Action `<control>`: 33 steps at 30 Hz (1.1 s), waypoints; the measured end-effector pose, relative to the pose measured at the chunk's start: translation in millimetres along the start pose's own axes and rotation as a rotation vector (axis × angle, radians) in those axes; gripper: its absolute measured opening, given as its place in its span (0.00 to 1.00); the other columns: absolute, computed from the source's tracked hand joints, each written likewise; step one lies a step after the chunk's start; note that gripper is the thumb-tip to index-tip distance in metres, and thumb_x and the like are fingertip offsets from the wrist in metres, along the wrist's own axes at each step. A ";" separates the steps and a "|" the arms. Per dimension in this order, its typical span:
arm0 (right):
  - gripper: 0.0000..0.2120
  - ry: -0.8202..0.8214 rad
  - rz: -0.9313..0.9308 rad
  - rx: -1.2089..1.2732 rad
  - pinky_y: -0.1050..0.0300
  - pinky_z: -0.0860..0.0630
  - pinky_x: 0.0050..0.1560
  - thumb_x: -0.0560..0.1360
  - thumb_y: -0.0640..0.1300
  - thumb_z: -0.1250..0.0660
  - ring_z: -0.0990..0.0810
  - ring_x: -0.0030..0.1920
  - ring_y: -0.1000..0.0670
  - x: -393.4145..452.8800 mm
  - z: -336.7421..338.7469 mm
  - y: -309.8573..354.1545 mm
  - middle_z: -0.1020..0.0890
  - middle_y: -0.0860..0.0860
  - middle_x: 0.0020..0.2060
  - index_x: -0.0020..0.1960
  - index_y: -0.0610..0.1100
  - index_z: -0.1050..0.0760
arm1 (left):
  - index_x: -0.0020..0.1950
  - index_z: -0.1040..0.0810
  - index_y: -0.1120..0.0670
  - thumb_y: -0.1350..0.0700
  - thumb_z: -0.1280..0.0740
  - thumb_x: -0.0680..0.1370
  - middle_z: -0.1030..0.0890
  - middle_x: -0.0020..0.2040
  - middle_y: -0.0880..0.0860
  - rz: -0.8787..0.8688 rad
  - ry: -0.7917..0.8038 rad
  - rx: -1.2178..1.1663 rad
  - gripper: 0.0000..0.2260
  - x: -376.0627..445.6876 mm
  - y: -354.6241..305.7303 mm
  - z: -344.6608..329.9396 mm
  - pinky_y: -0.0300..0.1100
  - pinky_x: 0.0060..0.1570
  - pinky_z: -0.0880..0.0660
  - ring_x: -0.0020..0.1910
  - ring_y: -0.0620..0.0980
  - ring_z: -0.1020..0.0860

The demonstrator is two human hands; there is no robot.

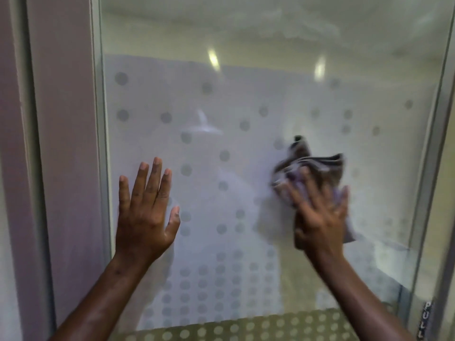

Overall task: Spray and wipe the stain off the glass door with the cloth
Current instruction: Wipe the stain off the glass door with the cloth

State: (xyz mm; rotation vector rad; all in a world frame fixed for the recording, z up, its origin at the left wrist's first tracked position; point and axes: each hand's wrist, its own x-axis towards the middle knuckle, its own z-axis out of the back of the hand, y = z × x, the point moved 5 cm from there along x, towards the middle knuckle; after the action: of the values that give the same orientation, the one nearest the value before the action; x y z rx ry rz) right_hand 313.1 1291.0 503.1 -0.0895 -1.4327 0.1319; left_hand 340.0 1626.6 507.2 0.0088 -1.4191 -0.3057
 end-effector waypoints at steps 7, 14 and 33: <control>0.35 -0.139 -0.696 0.328 0.34 0.49 0.80 0.74 0.46 0.47 0.44 0.83 0.42 61.9 23.2 -97.0 0.41 0.48 0.83 0.81 0.50 0.37 | 0.81 0.42 0.61 0.51 0.39 0.78 0.43 0.82 0.61 0.013 0.015 0.022 0.33 0.8 -3.3 -0.6 0.67 0.79 0.51 0.82 0.62 0.46; 0.37 -0.087 -0.256 0.239 0.35 0.43 0.78 0.72 0.41 0.42 0.40 0.82 0.42 146.5 13.7 34.3 0.40 0.50 0.83 0.81 0.53 0.37 | 0.81 0.42 0.61 0.51 0.38 0.78 0.43 0.82 0.61 0.019 0.023 0.013 0.34 0.2 -1.6 0.3 0.67 0.79 0.50 0.82 0.62 0.46; 0.26 -0.052 0.529 0.088 0.24 0.43 0.75 0.83 0.35 0.45 0.36 0.80 0.43 85.7 4.7 153.0 0.30 0.49 0.78 0.77 0.53 0.29 | 0.81 0.42 0.61 0.52 0.37 0.75 0.44 0.83 0.61 0.019 0.041 0.011 0.36 -0.2 -4.0 2.9 0.69 0.78 0.47 0.82 0.62 0.45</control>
State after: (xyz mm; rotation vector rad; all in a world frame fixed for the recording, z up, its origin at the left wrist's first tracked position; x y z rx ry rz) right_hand 314.1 1454.7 566.2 -0.3948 -1.4254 0.6346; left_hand 336.3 1623.3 506.7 0.0111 -1.3798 -0.2807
